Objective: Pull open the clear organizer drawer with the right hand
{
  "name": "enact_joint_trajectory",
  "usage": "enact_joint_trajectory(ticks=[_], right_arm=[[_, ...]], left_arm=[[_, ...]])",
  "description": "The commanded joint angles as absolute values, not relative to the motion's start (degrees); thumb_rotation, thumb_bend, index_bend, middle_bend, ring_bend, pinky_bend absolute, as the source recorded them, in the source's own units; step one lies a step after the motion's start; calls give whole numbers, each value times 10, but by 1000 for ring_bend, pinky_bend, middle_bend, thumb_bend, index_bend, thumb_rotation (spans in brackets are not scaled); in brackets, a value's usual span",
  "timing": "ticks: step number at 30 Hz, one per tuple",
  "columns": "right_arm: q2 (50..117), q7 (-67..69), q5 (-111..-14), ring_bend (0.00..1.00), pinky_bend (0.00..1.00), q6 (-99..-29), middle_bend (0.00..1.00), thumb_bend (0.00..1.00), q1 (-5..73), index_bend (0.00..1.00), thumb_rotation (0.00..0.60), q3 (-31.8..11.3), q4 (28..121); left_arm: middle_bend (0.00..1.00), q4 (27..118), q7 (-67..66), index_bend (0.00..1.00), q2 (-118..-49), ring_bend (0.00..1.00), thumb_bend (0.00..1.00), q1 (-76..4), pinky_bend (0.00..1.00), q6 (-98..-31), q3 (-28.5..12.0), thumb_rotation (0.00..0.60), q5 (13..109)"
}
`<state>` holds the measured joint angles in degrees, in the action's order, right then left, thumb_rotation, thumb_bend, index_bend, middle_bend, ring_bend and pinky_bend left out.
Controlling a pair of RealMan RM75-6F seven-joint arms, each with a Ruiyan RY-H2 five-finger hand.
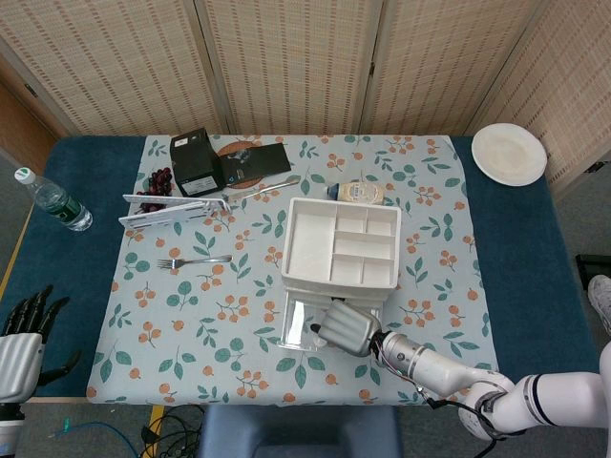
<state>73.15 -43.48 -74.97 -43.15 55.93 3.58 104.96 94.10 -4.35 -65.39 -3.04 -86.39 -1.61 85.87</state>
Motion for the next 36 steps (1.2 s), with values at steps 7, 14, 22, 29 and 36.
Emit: enact_joint_trajectory(ticks=[7, 14, 22, 29, 36], right_arm=[[744, -437, -739, 1000, 1000, -426, 1000, 59, 561, 296, 600, 30, 1044], [717, -420, -733, 1000, 1000, -403, 1000, 70, 572, 296, 600, 27, 1059], [722, -428, -739, 1000, 1000, -403, 1000, 87, 571, 297, 600, 37, 1054], [730, -432, -744, 1000, 1000, -416, 1000, 111, 565, 346, 600, 37, 1049], [733, -437, -745, 1000, 1000, -424, 1000, 133, 560, 404, 600, 39, 1049]], left_arm=[[0, 941, -42, 141, -653, 37, 248, -29, 69, -865, -16, 600, 857], [0, 940, -41, 141, -653, 37, 247, -30, 69, -863, -16, 600, 857], [0, 941, -42, 141, -653, 37, 247, -30, 69, -864, -16, 600, 859], [0, 942, -41, 141, -652, 37, 248, -31, 69, -863, -16, 600, 859], [0, 943, -37, 141, -651, 37, 248, -31, 69, -864, -16, 600, 861]])
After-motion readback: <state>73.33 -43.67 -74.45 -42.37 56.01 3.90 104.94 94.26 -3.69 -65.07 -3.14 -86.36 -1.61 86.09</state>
